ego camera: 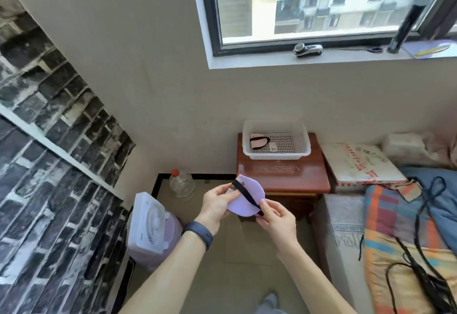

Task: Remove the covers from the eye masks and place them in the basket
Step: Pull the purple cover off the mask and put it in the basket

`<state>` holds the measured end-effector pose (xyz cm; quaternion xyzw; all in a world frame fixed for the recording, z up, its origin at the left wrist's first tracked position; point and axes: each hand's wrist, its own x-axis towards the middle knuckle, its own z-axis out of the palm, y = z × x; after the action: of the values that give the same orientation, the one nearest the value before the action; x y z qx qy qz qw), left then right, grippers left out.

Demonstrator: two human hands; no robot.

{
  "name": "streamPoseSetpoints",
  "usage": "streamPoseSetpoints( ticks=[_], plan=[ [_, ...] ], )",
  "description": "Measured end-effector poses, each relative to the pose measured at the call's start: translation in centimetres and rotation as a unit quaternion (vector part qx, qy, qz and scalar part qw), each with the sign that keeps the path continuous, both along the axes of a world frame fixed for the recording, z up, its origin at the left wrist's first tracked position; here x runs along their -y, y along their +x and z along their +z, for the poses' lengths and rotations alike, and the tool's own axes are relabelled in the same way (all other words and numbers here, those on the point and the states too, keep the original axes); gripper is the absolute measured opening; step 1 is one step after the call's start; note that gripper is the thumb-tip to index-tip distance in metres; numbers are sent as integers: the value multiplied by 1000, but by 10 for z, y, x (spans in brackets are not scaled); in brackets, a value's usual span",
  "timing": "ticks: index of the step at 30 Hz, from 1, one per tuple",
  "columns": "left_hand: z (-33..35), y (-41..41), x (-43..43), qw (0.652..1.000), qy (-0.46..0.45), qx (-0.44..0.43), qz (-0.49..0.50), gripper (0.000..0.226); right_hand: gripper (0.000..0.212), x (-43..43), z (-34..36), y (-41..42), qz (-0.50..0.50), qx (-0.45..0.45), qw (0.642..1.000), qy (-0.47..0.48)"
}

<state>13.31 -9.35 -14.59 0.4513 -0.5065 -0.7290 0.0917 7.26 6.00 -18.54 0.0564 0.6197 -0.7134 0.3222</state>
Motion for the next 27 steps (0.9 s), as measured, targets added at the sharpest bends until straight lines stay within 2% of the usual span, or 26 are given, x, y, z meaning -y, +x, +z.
streamPoseSetpoints(
  ticks=[2,5,11,18,20,23,27],
  plan=[
    [-2,-21,10,1000,-1,9,22,17,18,10,-1,-21,13,18,1000,-10],
    [-7,-50,23,1000,0,13,27,19,22,23,-3,-51,30,24,999,-23],
    [-33,-107,51,999,13,51,2,24,18,51,-24,-111,-17,25,999,43],
    [-71,-184,113,983,-52,107,-136,22,15,97,-57,-195,-40,-19,982,184],
    [-78,-210,135,964,-86,126,-216,25,13,112,-64,-219,-57,-15,976,208],
    [-85,-243,169,914,-164,146,-342,32,12,130,-72,-253,-63,-22,962,263],
    [-99,-288,206,815,-288,161,-476,38,13,144,-91,-295,-50,-34,937,345]
  ],
)
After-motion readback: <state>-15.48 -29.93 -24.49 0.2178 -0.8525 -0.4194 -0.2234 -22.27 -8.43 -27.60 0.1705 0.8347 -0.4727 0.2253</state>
